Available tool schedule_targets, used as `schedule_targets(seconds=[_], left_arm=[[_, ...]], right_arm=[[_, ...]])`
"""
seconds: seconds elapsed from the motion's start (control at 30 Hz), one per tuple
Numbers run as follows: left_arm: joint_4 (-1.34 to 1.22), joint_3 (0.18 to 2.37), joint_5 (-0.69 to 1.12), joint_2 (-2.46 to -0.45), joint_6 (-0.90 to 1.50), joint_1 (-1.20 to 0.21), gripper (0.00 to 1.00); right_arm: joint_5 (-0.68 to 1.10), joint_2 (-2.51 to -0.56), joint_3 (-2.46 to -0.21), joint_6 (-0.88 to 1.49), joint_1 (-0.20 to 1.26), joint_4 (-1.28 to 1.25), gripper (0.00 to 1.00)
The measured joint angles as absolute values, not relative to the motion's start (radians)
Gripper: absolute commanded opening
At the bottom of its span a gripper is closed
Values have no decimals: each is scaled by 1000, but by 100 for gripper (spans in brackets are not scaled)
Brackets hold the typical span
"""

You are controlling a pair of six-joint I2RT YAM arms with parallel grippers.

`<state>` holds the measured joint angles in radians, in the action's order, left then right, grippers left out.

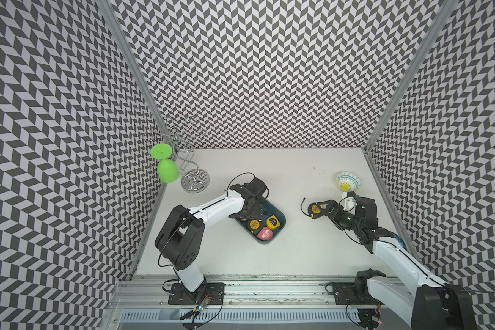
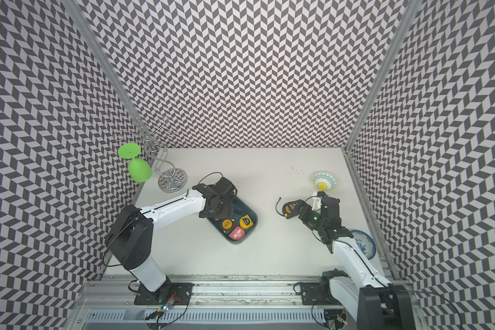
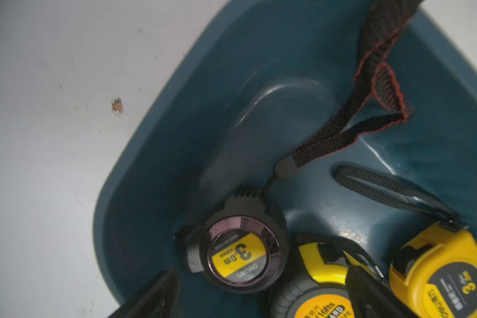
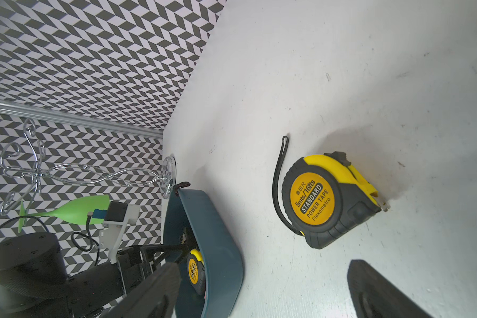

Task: Take the tape measure out of the storage box
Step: Pick up the tape measure from the storage box.

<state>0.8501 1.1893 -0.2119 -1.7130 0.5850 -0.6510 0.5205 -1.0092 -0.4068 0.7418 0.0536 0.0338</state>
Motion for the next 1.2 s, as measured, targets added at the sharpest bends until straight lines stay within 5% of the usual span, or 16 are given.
schedule_targets(seconds=[0.57,1.2], left_arm=[[816,1255,-278,-1807,491,-556,100],[704,1631,-342,-2090,277,-593,100]], right_arm=[[529,-1036,-424,744,54,22,100],[529,-1087,-474,739,54,23,99]])
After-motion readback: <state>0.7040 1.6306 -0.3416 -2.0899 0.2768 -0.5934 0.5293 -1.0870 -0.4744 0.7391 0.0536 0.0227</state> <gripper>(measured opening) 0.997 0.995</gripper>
